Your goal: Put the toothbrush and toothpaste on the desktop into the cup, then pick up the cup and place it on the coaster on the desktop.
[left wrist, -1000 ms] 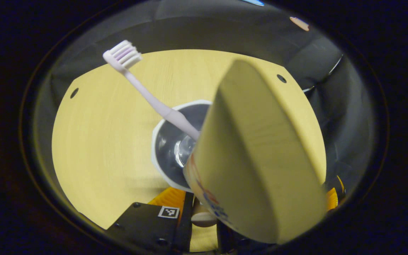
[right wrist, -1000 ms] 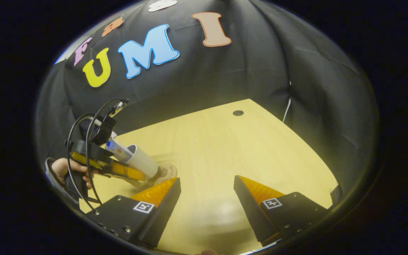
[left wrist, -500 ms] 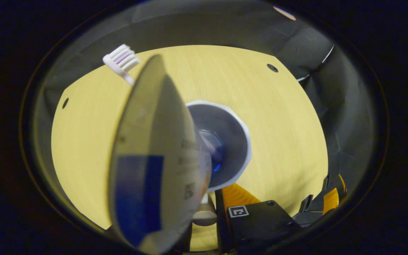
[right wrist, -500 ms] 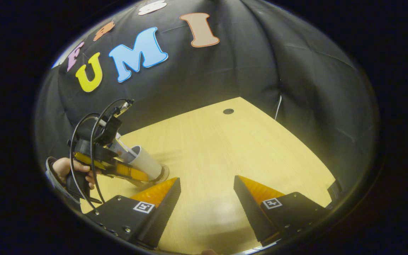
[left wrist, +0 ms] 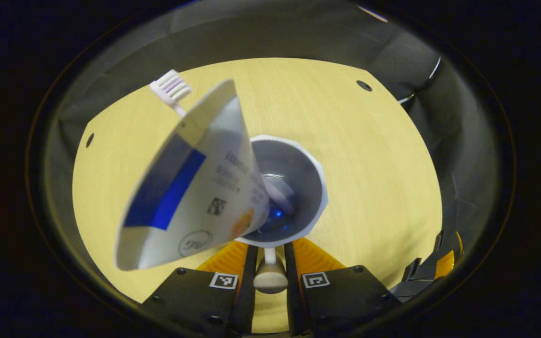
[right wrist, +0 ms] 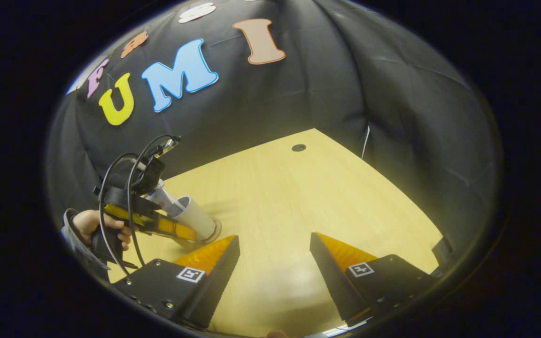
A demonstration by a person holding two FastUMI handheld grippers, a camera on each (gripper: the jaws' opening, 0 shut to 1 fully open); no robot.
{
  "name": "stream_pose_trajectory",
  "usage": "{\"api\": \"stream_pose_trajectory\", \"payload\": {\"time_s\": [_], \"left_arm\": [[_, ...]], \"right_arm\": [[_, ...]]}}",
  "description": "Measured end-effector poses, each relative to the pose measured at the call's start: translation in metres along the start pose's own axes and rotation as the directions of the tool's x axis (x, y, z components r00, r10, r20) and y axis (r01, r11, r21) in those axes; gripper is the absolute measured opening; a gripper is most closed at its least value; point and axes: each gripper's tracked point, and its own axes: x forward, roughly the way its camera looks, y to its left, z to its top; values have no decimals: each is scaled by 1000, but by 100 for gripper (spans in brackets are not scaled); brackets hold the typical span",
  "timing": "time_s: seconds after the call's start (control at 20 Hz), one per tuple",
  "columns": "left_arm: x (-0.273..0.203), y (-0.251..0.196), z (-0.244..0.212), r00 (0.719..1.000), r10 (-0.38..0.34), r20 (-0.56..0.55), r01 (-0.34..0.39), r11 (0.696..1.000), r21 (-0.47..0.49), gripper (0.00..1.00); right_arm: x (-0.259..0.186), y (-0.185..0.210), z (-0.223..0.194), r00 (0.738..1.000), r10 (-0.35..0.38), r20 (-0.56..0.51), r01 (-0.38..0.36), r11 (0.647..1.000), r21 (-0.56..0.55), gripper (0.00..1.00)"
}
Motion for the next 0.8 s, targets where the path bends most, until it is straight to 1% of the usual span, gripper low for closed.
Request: {"api": "stream_pose_trajectory", "payload": {"time_s": [0.15,0.25,0.3,0.35,0.4,0.45,0.5,0.55,0.65,0.75,0.8], "left_arm": [[4,-3,-2,1000,22,5,-22,999,33,34],[8,-4,2,999,35,14,-35,998,49,38],[9,-4,0,999,40,19,-41,998,51,36],[6,-4,-4,999,41,24,-42,998,44,36],[3,-6,-3,999,30,30,-31,999,36,40],[-1,-5,-3,999,27,37,-28,999,29,51],[-6,-5,-3,999,23,47,-24,999,22,58],[-12,-8,-5,998,9,59,-10,1000,14,58],[-31,-7,-11,996,2,91,-2,1000,3,82],[-49,-2,-15,992,1,125,-1,1000,-7,87],[-61,2,-19,990,4,141,-2,1000,-14,88]], "right_arm": [[-3,-3,-1,1000,5,1,-5,1000,1,95],[-6,-3,1,1000,12,-5,-12,1000,1,95],[-6,-3,1,1000,14,-7,-14,1000,0,95],[-6,-3,1,1000,18,-7,-18,1000,-3,95],[-6,-3,2,1000,22,-7,-22,1000,-7,95],[-6,-4,1,1000,25,-7,-26,1000,-13,95],[-6,-5,2,1000,30,-4,-30,999,-18,95],[-7,-4,4,999,36,-1,-36,999,-24,94],[-12,-4,9,999,53,9,-52,998,-39,95],[-15,-1,16,997,76,21,-74,995,-60,95],[-16,2,20,996,88,28,-86,993,-75,95]]}}
